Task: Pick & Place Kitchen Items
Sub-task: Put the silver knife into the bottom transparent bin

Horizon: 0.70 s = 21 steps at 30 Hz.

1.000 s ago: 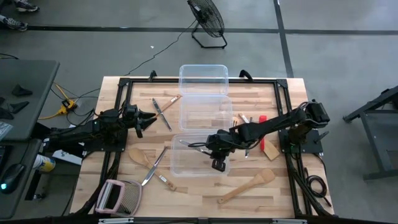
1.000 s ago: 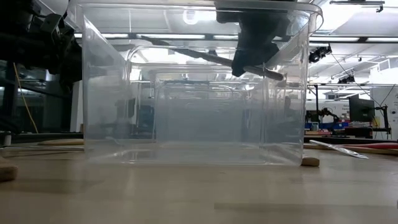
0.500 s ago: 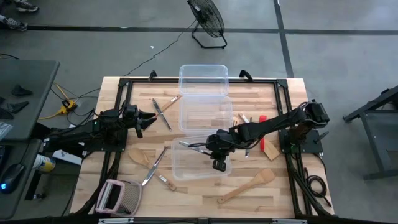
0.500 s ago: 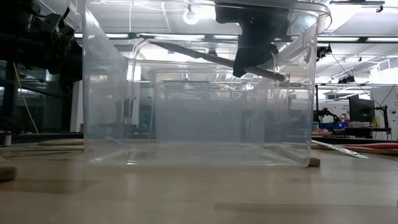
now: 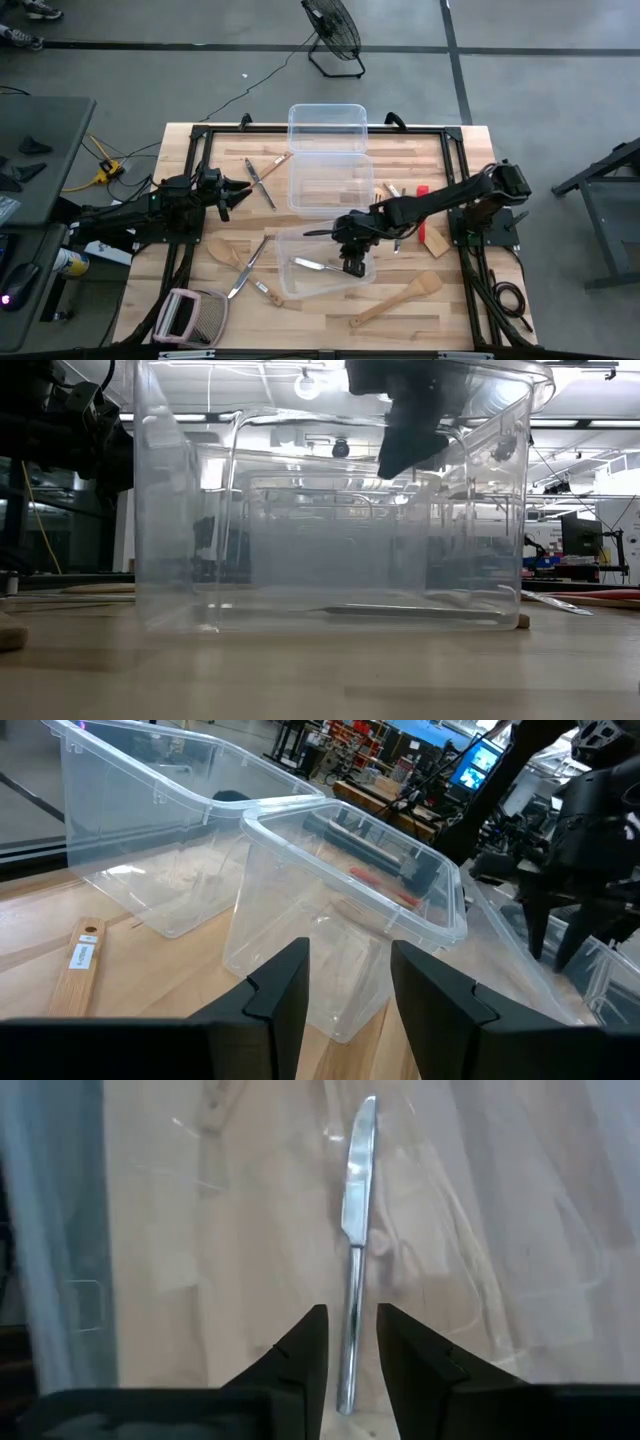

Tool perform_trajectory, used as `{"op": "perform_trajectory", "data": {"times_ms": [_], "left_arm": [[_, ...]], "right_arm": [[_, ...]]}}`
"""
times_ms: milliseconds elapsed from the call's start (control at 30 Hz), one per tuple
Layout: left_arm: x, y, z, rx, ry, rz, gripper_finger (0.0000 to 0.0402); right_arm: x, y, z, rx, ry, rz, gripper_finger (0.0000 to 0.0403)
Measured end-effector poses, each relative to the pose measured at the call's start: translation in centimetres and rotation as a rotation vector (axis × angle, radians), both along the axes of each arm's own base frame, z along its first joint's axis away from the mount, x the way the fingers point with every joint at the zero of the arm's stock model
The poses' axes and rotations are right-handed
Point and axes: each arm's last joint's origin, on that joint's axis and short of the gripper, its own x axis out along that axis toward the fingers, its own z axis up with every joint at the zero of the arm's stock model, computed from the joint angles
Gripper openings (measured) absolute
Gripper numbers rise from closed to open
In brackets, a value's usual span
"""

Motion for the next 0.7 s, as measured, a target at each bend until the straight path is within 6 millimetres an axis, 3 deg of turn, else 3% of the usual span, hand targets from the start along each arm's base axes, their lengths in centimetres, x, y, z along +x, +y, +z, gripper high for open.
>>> {"op": "perform_trajectory", "data": {"times_ms": [200, 400, 700], "left_arm": [[0.0, 0.0, 0.0, 0.000, 0.000, 0.000, 0.0143], [0.0, 0.0, 0.0, 0.000, 0.000, 0.000, 0.0143], [0.0, 0.0, 0.0, 0.000, 0.000, 0.000, 0.0143]], "right_arm": [[-1.8, -0.9, 3.1, 0.018, -0.047, -0.087, 0.0114], [-4.1, -3.0, 6.3, -0.012, -0.111, -0.304, 0.0172], [-11.1, -6.3, 8.3, -0.130, 0.096, -0.801, 0.0215]]}}
